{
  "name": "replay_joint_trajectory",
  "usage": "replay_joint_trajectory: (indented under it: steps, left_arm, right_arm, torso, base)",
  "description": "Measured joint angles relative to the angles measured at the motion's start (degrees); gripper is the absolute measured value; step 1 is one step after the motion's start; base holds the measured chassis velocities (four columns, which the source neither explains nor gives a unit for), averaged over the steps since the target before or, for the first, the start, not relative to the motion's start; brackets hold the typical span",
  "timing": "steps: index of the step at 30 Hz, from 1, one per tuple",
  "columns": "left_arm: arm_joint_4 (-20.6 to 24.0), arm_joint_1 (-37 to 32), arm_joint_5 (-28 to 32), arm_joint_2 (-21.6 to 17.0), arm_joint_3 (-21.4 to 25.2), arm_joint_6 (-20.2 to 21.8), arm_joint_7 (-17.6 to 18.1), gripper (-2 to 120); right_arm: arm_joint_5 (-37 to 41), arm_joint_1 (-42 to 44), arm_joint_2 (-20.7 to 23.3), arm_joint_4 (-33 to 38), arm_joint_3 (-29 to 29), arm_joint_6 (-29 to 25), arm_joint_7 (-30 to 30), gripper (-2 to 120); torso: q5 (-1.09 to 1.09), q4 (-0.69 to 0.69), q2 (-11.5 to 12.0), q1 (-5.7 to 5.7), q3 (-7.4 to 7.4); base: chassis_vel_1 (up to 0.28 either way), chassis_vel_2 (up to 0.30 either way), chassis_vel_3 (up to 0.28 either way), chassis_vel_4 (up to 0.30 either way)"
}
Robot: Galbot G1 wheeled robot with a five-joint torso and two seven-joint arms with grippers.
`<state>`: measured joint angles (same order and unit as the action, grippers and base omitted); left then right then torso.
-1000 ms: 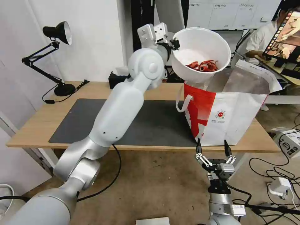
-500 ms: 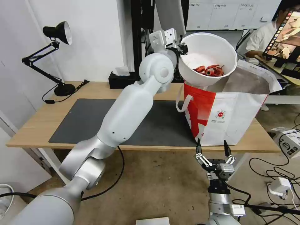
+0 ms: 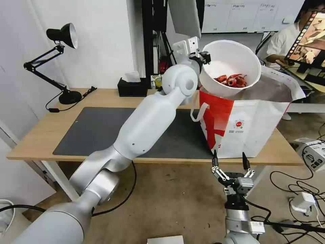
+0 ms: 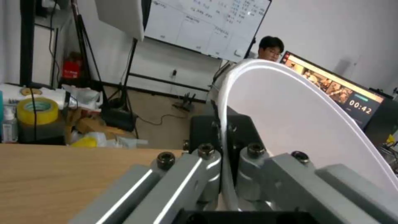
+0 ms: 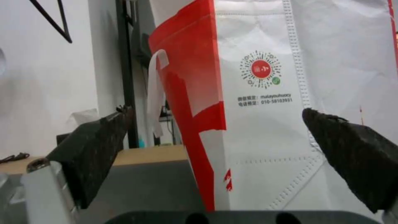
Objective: Pick up the trash from the table and place it into the takeout bag.
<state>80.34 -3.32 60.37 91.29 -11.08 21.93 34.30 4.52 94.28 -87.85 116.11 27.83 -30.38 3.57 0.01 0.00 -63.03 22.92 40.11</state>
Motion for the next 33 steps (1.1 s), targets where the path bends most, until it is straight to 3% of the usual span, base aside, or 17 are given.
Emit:
replay_joint_trajectory:
  steps: [15, 33]
  left_arm:
    - [-0.5, -2.2, -3.2, 0.0, -2.6, -3.5, -1.8, 0]
    - [0.5, -2.9, -3.6, -0.1, -3.4, -3.8, -2.0, 3]
  right_arm:
    - [0.0, -0.6, -0.1, -0.7, -0.4, -0.2, 0.0, 100]
    - [0.1, -1.0, 0.1, -1.0, -0.5, -0.2, 0.0, 100]
  torso:
    - [-0.01, 0.0, 0.0, -0.01, 0.0]
    - [-0.01, 0.0, 0.0, 0.0, 0.0]
  base:
    - [0.0, 0.0, 0.0, 0.0]
    - [0.0, 0.0, 0.0, 0.0]
